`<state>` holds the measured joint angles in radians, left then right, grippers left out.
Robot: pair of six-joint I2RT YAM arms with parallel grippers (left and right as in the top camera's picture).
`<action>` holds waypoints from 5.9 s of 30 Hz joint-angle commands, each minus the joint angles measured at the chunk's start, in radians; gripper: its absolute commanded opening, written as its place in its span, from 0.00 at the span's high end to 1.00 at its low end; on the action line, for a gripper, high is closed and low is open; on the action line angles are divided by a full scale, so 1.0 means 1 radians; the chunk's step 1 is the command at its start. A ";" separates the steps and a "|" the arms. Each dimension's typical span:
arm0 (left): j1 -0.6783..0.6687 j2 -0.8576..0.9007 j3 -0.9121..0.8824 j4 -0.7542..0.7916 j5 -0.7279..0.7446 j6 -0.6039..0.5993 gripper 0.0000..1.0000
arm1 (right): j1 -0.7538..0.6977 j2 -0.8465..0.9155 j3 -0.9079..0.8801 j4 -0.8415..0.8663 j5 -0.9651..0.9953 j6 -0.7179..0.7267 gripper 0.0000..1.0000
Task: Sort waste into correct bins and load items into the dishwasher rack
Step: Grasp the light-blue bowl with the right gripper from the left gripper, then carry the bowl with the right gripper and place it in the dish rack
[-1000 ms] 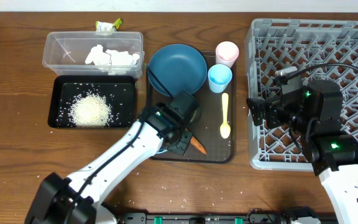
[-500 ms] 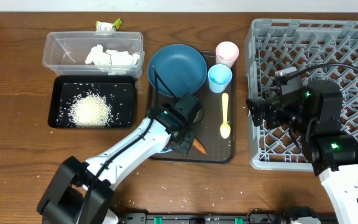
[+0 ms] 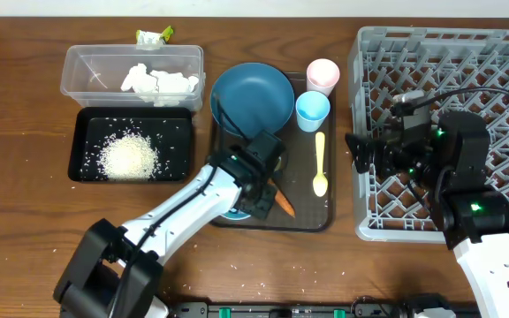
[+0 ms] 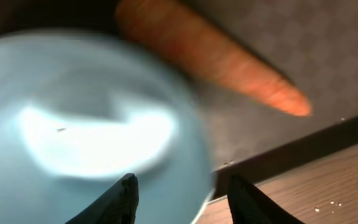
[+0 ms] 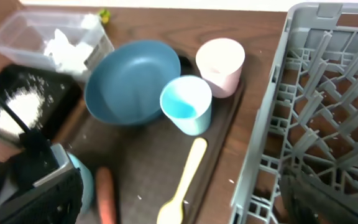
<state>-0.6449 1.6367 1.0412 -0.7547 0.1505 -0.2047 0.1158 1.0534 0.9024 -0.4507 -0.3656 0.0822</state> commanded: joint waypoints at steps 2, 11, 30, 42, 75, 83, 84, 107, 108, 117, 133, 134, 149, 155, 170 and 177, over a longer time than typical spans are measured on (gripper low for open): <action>0.119 -0.029 0.069 -0.037 -0.003 -0.049 0.50 | 0.030 0.011 0.018 0.061 -0.011 0.169 0.07; 0.431 -0.243 0.124 -0.056 -0.004 -0.048 0.39 | 0.238 0.195 0.024 0.293 0.079 0.345 0.12; 0.721 -0.333 0.113 -0.074 -0.063 -0.048 0.26 | 0.646 0.688 0.242 0.296 0.284 0.366 0.38; 0.721 -0.302 0.091 -0.074 -0.111 -0.048 0.26 | 0.658 0.793 0.242 0.210 0.241 0.446 0.58; 0.721 -0.279 0.089 -0.068 -0.196 -0.048 0.18 | 0.538 0.603 0.382 0.018 0.219 0.283 0.99; 0.721 -0.279 0.089 -0.068 -0.196 -0.048 0.11 | 0.321 0.400 0.405 0.059 0.828 0.271 0.99; 0.721 -0.279 0.089 -0.068 -0.196 -0.048 0.11 | 0.299 0.399 0.405 0.081 0.888 0.254 0.99; 0.721 -0.279 0.088 -0.068 -0.196 -0.048 0.05 | 0.010 0.860 0.404 1.080 1.219 -1.057 0.99; 0.721 -0.279 0.089 -0.068 -0.196 -0.048 0.05 | 0.002 0.881 0.404 1.089 1.225 -1.075 0.99; 0.721 -0.279 0.088 -0.068 -0.196 -0.048 0.04 | -0.065 0.984 0.404 1.099 1.262 -1.077 0.99; 0.721 -0.279 0.088 -0.068 -0.196 -0.048 0.04 | -0.083 1.011 0.404 1.159 0.986 -1.019 0.99; 0.721 -0.279 0.088 -0.068 -0.196 -0.048 0.04 | -0.085 1.011 0.404 1.159 0.973 -1.019 0.99; 0.721 -0.279 0.089 -0.068 -0.196 -0.048 0.04 | -0.085 1.146 0.404 1.350 0.941 -1.218 0.99; 0.721 -0.279 0.089 -0.068 -0.196 -0.048 0.04 | -0.066 1.173 0.404 1.356 0.962 -1.242 0.99; 0.720 -0.279 0.089 -0.068 -0.196 -0.048 0.03 | 0.075 1.172 0.404 1.344 1.131 -1.233 0.80; 0.721 -0.279 0.089 -0.068 -0.196 -0.048 0.04 | 0.132 1.172 0.404 1.359 1.156 -1.219 0.35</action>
<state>0.0711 1.3533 1.1393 -0.8215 -0.0334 -0.2581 0.2298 2.2185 1.3064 0.8913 0.7639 -1.1519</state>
